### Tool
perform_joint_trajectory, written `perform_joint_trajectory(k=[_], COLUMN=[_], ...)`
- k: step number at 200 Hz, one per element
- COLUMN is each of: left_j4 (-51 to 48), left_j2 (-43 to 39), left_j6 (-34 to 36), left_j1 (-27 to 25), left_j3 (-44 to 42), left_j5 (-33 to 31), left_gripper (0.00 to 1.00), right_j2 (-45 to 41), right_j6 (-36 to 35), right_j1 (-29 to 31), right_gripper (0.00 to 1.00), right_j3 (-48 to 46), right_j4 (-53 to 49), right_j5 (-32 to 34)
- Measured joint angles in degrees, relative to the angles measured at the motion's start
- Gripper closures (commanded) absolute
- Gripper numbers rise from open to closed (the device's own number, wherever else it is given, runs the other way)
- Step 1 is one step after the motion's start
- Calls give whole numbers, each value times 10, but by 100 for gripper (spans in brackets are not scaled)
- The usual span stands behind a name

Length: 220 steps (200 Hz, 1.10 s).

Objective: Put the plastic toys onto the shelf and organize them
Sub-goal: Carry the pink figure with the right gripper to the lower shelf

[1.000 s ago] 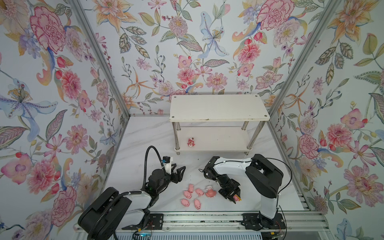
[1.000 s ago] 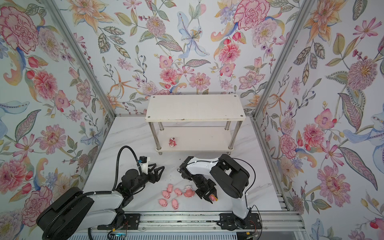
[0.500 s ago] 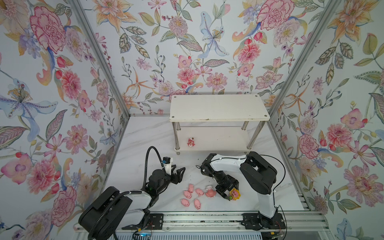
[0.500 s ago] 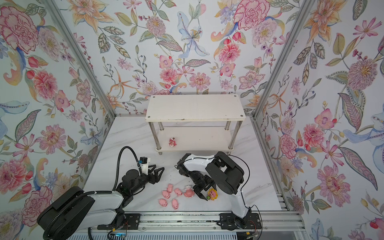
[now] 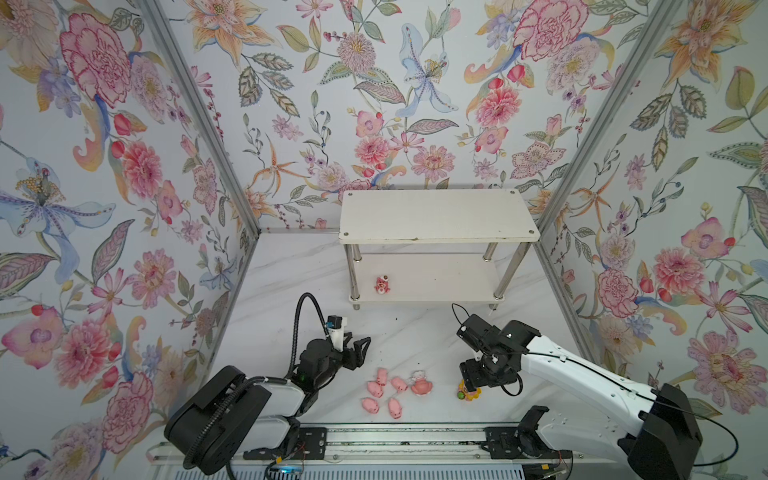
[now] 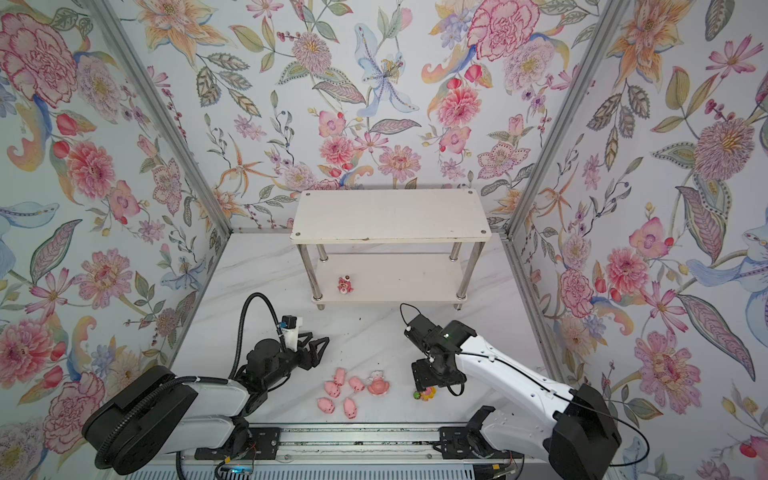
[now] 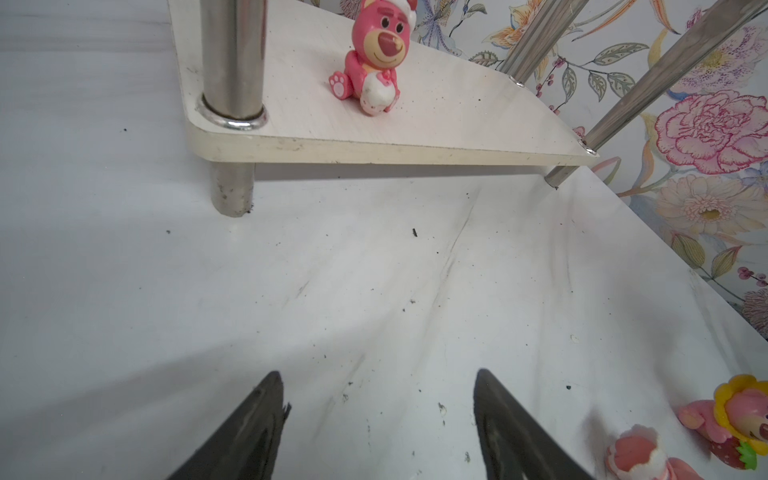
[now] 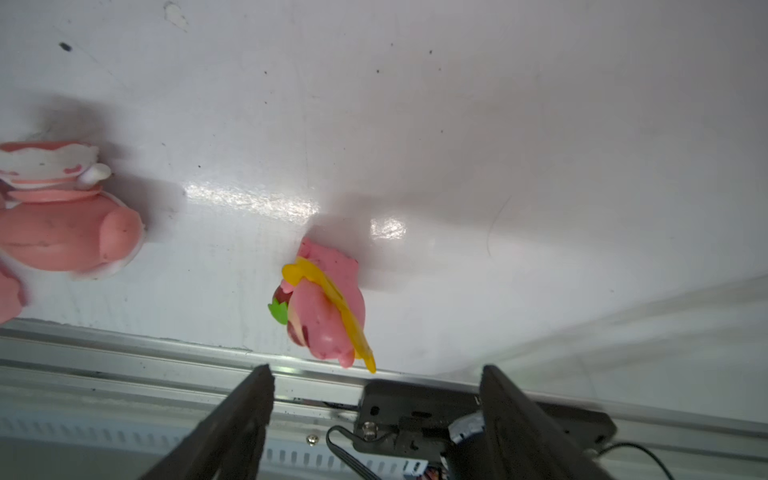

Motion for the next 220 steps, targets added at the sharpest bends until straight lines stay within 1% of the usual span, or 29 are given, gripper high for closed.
perform_joint_trajectory(k=[17, 33, 53, 77, 124, 142, 155, 171, 187, 202, 220], left_j4=[5, 11, 18, 21, 24, 24, 25, 28, 29, 31, 37], left_j2=[4, 6, 9, 12, 28, 33, 35, 35, 35, 35, 35], left_j6=[0, 0, 0, 0, 0, 0, 0, 0, 0, 0, 0], left_j1=[0, 0, 0, 0, 0, 0, 0, 0, 0, 0, 0], left_j3=[0, 0, 0, 0, 0, 0, 0, 0, 0, 0, 0], left_j5=[0, 0, 0, 0, 1, 1, 1, 2, 3, 7, 15], left_gripper=[27, 27, 27, 27, 27, 27, 27, 27, 27, 27, 27], right_j2=[-44, -61, -57, -31, -2, 1, 9, 30, 71, 126, 199], right_j6=[19, 30, 37, 36, 11, -1, -7, -26, -65, -116, -195], right_j1=[-5, -8, -9, -9, -12, -16, -17, -17, -17, -17, -17], right_gripper=[23, 25, 30, 36, 67, 74, 78, 85, 90, 93, 95], right_j3=[-52, -81, -103, -113, -115, -111, -107, -93, -58, 8, 117], right_j4=[52, 96, 142, 169, 189, 190, 191, 192, 190, 186, 189], right_j5=[-27, -48, -71, -84, -95, -99, -100, -99, -99, -98, -101])
